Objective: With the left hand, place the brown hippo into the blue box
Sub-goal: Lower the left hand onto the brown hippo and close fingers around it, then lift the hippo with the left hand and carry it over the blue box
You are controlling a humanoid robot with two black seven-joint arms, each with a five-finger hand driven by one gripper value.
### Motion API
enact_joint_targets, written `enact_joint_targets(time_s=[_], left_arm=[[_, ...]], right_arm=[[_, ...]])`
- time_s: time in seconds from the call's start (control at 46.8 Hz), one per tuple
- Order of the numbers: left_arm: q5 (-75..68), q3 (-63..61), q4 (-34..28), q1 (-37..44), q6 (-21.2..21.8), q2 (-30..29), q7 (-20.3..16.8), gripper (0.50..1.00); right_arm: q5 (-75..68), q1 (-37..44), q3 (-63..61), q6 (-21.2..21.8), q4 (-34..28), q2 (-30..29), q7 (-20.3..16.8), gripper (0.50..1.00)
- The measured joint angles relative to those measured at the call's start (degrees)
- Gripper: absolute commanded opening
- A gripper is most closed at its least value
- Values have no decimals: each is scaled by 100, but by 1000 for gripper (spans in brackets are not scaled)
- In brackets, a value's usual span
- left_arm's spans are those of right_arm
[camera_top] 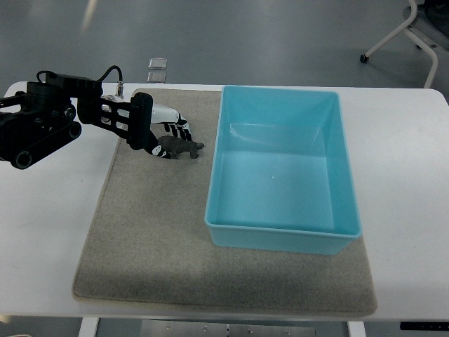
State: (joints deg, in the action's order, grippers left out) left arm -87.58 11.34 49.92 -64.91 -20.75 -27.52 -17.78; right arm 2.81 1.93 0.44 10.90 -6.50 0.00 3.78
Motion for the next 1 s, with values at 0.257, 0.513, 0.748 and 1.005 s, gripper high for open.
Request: enact_joint_targets(time_s=[0.257,0.513,0.748,1.005], left_arm=[[20,5,5,-29,18,1,1,589],[27,10,9,-15,23,1,-2,521],[25,35,7,-109,23,0,3,521],[86,145,9,-312,224,-29,3,521]], right_arm=[[0,0,0,0,0,0,0,936],[0,0,0,0,0,0,0,936],[0,0,0,0,0,0,0,936],[0,0,0,0,0,0,0,936]])
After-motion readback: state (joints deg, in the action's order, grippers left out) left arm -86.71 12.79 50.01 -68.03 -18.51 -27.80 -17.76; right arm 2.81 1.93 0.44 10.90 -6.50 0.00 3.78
